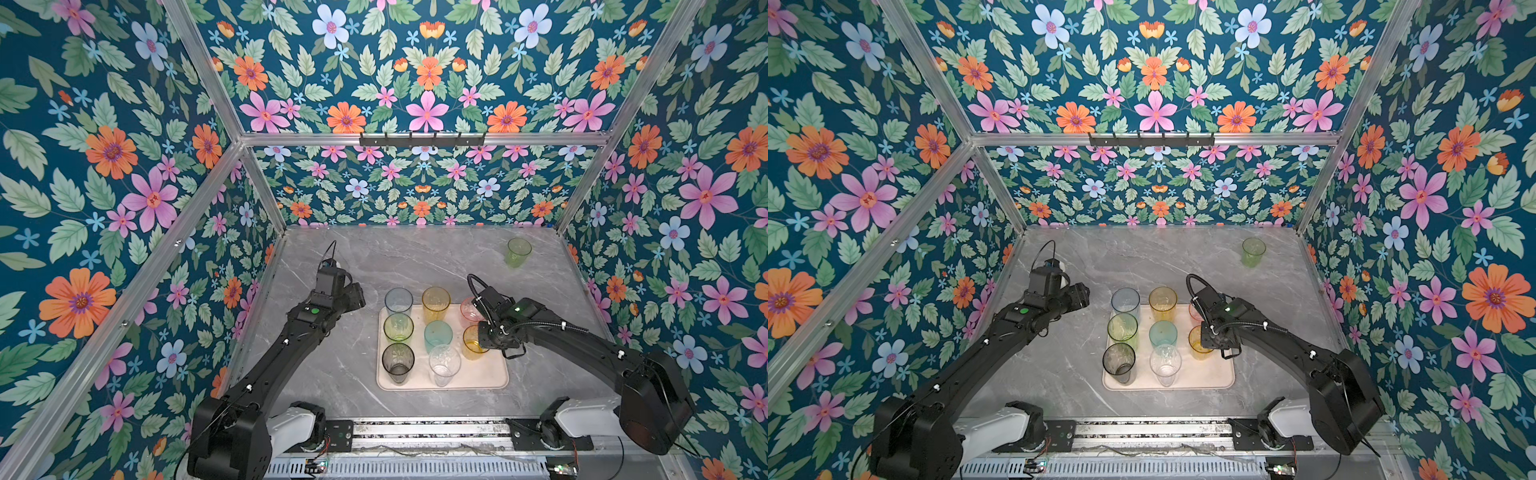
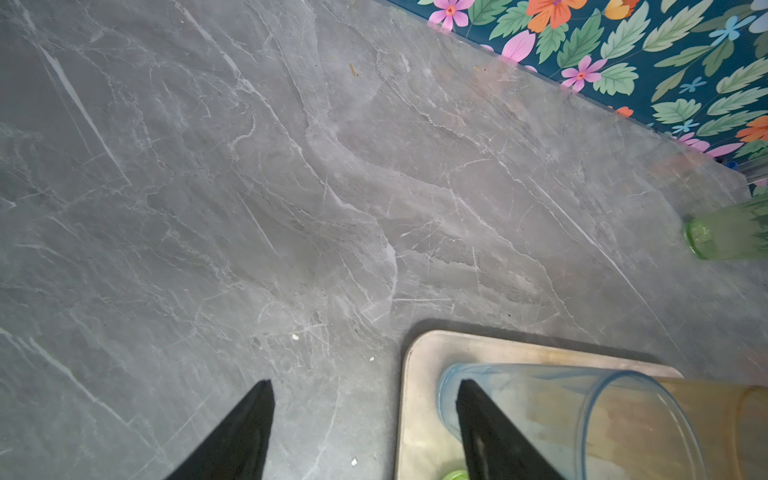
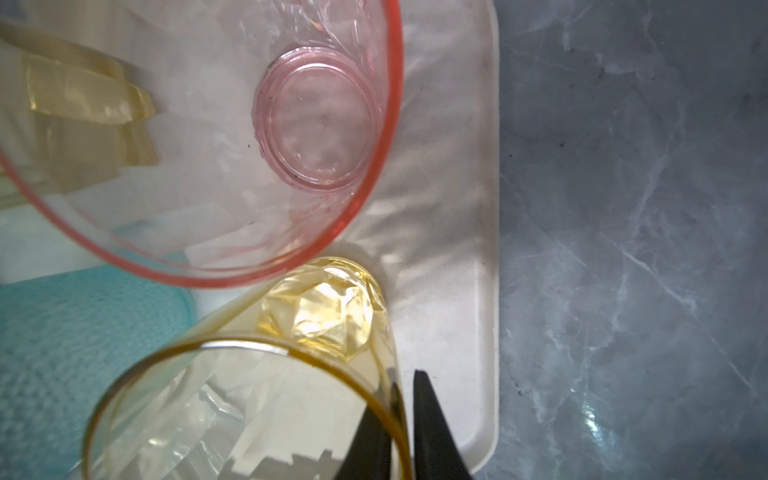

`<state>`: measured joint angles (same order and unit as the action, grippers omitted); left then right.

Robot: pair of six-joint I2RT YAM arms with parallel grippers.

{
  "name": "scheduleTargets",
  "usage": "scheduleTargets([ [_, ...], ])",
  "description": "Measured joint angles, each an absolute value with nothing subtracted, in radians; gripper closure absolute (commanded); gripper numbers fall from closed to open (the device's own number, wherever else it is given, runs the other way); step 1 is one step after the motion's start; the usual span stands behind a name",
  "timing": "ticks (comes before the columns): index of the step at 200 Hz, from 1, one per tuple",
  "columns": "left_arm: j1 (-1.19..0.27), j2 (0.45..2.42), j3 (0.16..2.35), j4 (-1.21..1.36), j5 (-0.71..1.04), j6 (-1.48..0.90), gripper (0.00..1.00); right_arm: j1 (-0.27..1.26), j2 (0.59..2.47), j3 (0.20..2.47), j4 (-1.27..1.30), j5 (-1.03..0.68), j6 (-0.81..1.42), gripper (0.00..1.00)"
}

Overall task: Place the glasses into the tray
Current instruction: 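Lower the yellow glass onto the tray beside the pink glass, then open the right gripper to release the yellow glass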

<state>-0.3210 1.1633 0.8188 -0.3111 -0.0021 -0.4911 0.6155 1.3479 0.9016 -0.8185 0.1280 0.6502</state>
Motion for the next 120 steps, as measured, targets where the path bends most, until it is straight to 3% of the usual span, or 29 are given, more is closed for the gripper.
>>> scheduleTargets([
  [120, -0.321, 1.146, 0.815, -0.316, -0.012, -0.49, 0.28, 0.616, 1.328, 0.966, -0.85, 0.131, 0.649, 0.64],
])
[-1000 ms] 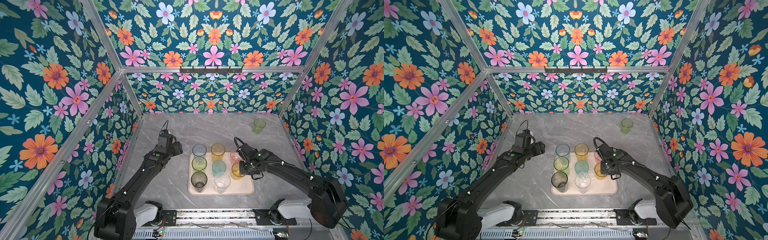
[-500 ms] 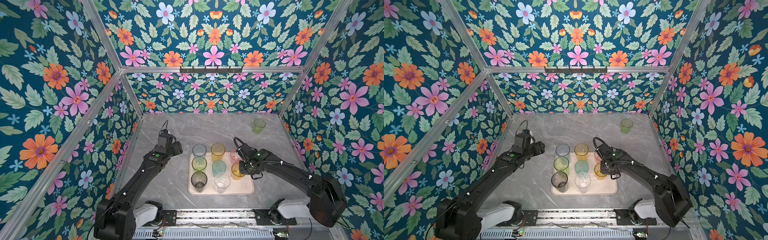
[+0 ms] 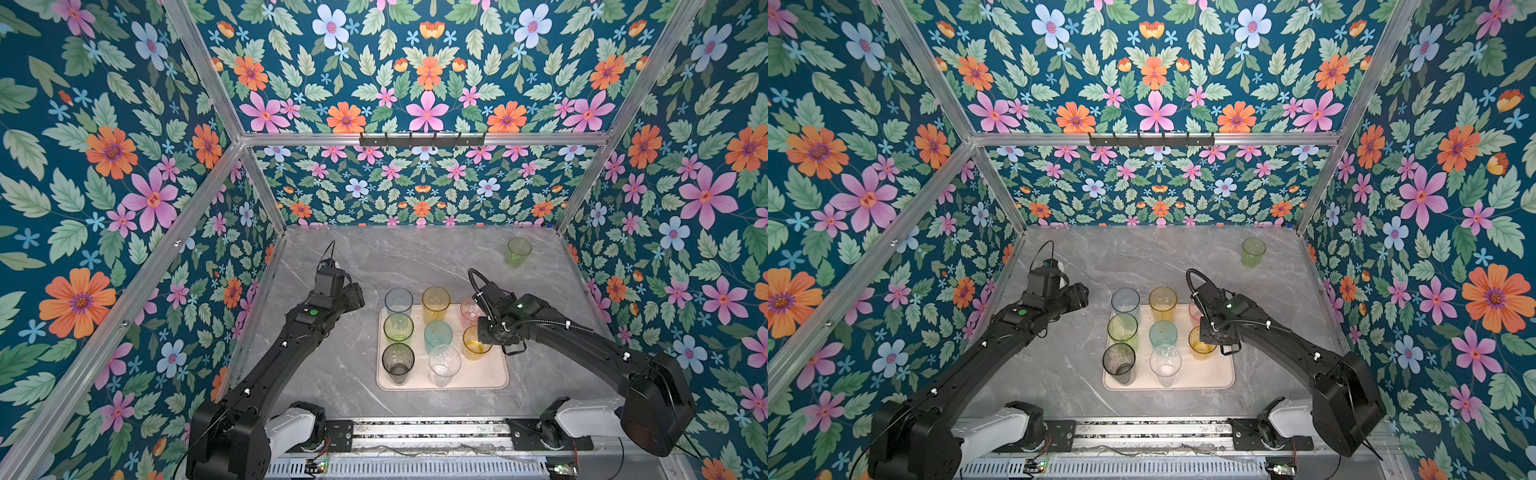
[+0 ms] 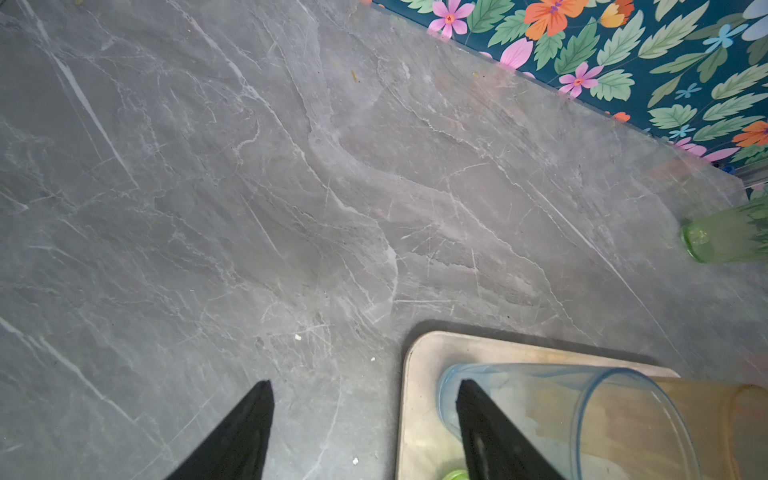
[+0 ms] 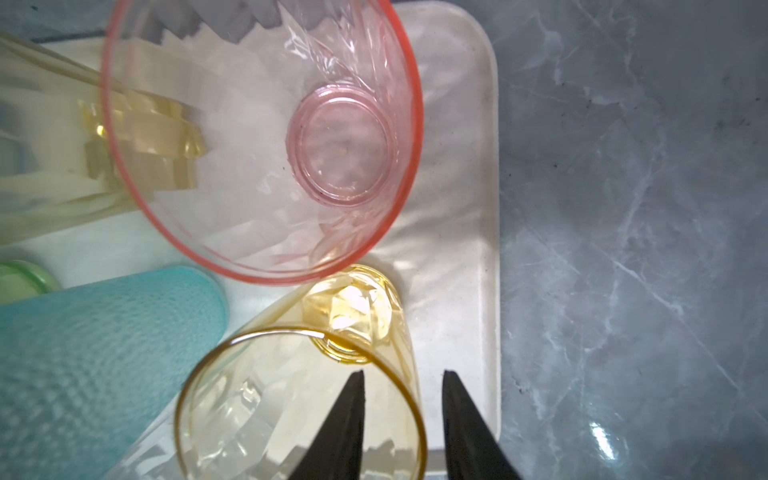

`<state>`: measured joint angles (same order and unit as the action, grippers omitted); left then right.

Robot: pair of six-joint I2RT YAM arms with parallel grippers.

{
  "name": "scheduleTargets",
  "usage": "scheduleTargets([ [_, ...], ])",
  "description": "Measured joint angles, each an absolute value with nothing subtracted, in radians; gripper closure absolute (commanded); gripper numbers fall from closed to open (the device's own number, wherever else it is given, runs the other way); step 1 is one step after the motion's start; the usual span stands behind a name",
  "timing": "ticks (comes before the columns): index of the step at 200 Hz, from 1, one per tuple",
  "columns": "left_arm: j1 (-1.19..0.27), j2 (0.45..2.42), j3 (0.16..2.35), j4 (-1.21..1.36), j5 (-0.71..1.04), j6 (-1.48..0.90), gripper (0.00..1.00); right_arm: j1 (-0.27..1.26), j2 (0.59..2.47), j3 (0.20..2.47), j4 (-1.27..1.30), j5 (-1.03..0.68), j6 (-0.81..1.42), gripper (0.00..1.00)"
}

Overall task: Place the glasses into the tray
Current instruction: 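Open the right gripper to release the yellow glass, then raise the right gripper and move it toward the green glass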

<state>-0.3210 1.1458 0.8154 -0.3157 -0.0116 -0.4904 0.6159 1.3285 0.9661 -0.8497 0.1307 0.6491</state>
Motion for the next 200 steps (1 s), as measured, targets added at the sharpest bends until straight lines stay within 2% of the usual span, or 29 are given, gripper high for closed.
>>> scheduleTargets([
  [91, -0.321, 1.131, 0.815, -0.331, -0.025, -0.488, 0.27, 0.593, 1.261, 1.122, -0.928, 0.194, 0.569, 0.6],
  [200, -0.321, 1.125, 0.809, -0.337, -0.025, -0.488, 0.27, 0.285, 1.322, 1.323, -0.826, 0.218, 0.466, 0.56],
])
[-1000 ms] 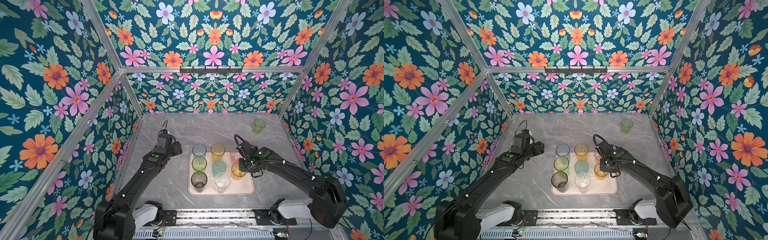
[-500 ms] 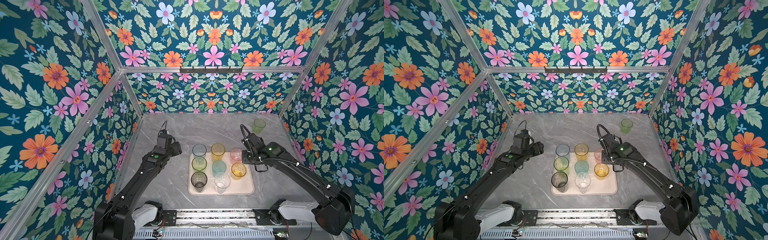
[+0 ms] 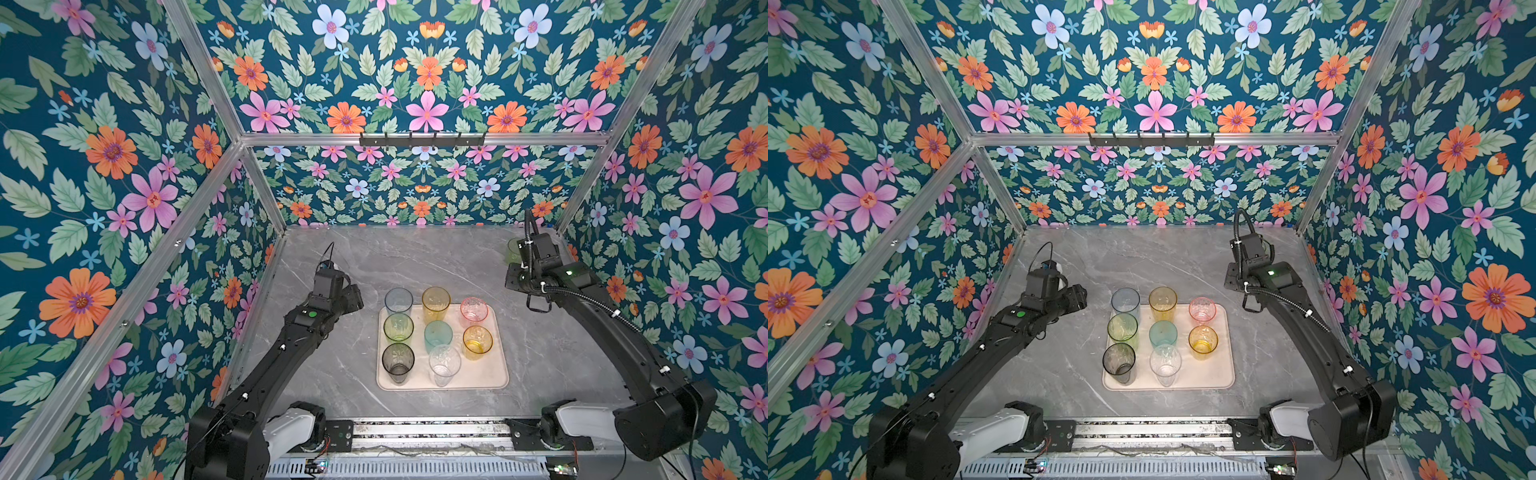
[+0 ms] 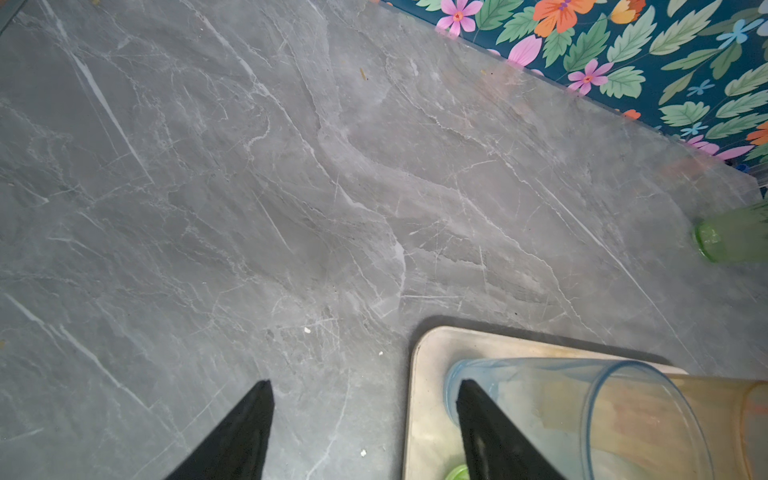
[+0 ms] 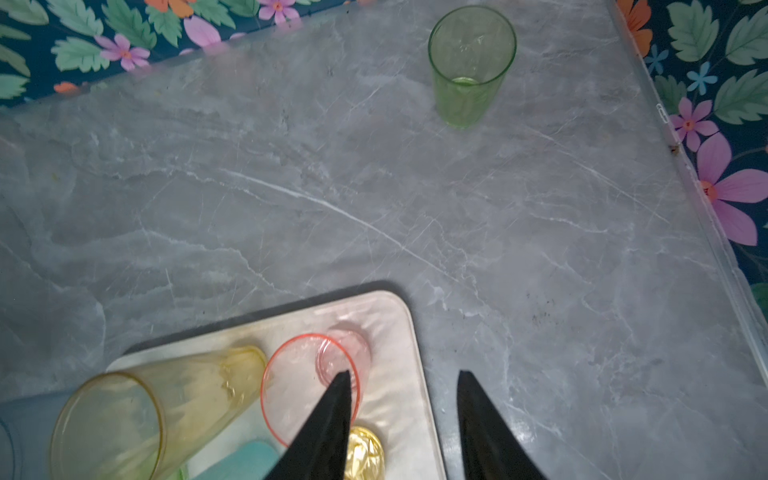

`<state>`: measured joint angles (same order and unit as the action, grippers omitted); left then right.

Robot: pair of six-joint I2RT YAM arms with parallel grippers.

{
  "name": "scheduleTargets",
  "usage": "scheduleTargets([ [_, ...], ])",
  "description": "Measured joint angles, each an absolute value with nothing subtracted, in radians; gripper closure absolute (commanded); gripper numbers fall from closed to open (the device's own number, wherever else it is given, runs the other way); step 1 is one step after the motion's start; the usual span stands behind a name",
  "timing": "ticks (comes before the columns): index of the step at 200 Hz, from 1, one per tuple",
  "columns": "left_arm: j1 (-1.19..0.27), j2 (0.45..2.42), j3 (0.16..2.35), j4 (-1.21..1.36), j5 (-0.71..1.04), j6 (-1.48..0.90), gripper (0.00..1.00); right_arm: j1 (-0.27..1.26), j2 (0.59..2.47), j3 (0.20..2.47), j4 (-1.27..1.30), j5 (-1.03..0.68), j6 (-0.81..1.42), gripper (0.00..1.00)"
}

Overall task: Place the glasses into the tray
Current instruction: 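Raise the right gripper and move it toward the green glass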

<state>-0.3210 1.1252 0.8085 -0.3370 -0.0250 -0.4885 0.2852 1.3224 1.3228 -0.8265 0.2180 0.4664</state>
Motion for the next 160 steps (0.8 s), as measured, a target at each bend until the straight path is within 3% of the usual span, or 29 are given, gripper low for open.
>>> scheduleTargets([
  [160, -0.321, 1.123, 0.809, -0.338, -0.014, -0.492, 0.27, 0.009, 1.672, 1.57, -0.734, 0.165, 0.439, 0.55],
])
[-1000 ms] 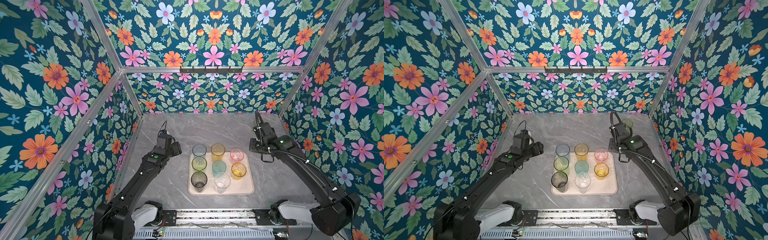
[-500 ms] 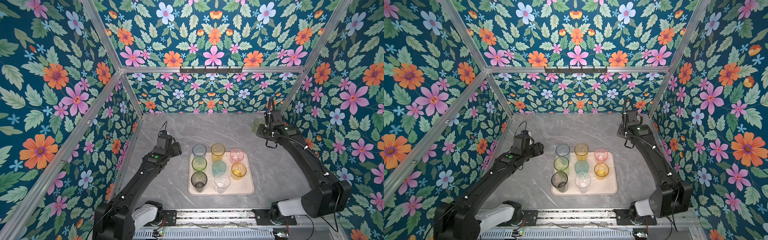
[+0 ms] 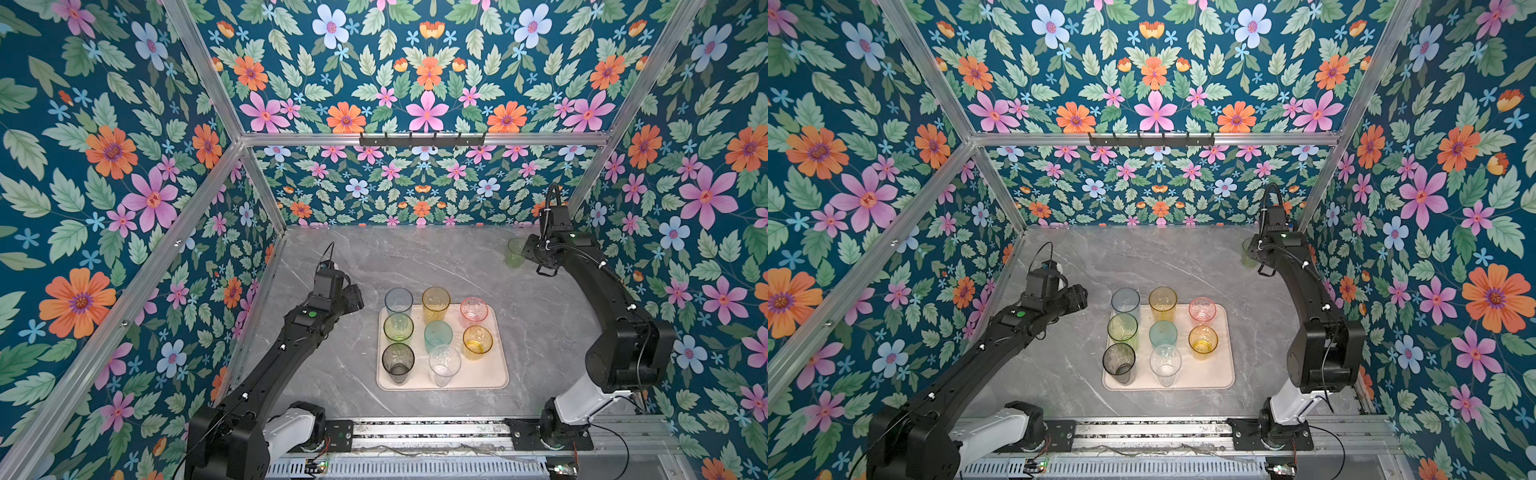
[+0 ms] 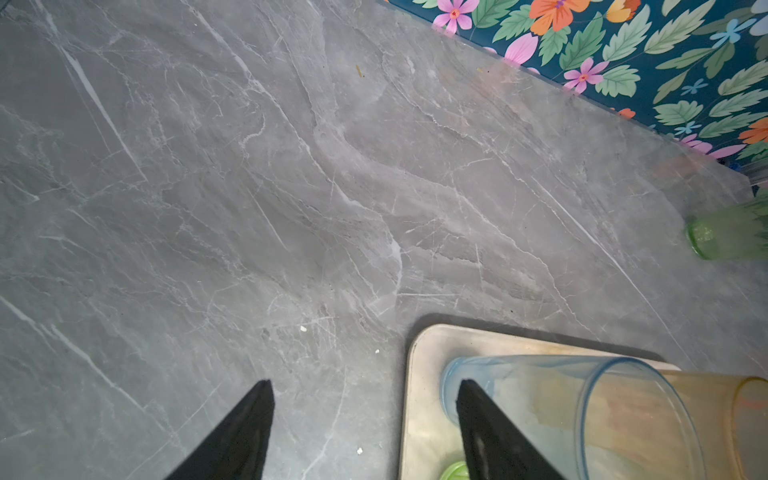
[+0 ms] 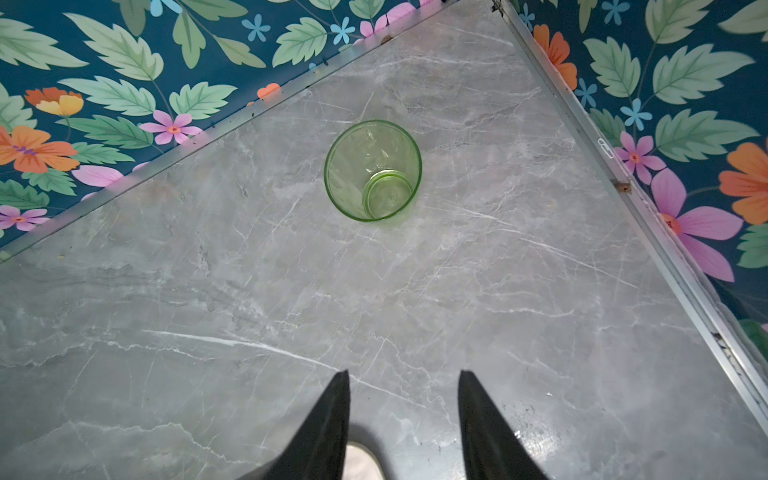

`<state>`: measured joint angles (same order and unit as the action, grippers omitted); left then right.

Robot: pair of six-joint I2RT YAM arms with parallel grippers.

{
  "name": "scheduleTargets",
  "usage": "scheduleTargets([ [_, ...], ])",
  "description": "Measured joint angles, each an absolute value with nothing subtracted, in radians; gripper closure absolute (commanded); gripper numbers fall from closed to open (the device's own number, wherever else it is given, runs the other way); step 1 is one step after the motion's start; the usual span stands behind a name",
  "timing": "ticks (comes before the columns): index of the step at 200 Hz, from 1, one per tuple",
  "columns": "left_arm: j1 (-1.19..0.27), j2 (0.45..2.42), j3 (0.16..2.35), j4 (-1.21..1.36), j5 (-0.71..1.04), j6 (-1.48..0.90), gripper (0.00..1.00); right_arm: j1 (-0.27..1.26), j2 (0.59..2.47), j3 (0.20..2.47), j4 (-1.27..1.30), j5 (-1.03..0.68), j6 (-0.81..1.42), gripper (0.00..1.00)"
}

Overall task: Place the glasses into the tray
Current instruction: 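Raise the right gripper and move it toward the green glass, then lower the open right gripper over the green glass rim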

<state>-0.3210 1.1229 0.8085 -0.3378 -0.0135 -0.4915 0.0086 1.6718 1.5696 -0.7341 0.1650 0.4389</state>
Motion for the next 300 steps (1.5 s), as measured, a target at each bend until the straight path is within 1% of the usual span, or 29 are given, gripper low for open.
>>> scheduleTargets([
  [26, -0.321, 1.117, 0.806, -0.339, -0.015, -0.492, 0.27, -0.02, 1.74, 1.594, -0.732, 0.144, 0.439, 0.56],
  [113, -0.321, 1.116, 0.803, -0.356, -0.021, -0.492, 0.27, -0.097, 1.872, 1.697, -0.737, 0.08, 0.439, 0.56],
  [205, -0.321, 1.114, 0.801, -0.362, -0.025, -0.492, 0.27, -0.109, 2.006, 1.832, -0.775, 0.056, 0.439, 0.55],
  [300, -0.321, 1.118, 0.81, -0.367, -0.028, -0.492, 0.27, -0.115, 2.088, 1.899, -0.805, 0.055, 0.44, 0.56],
])
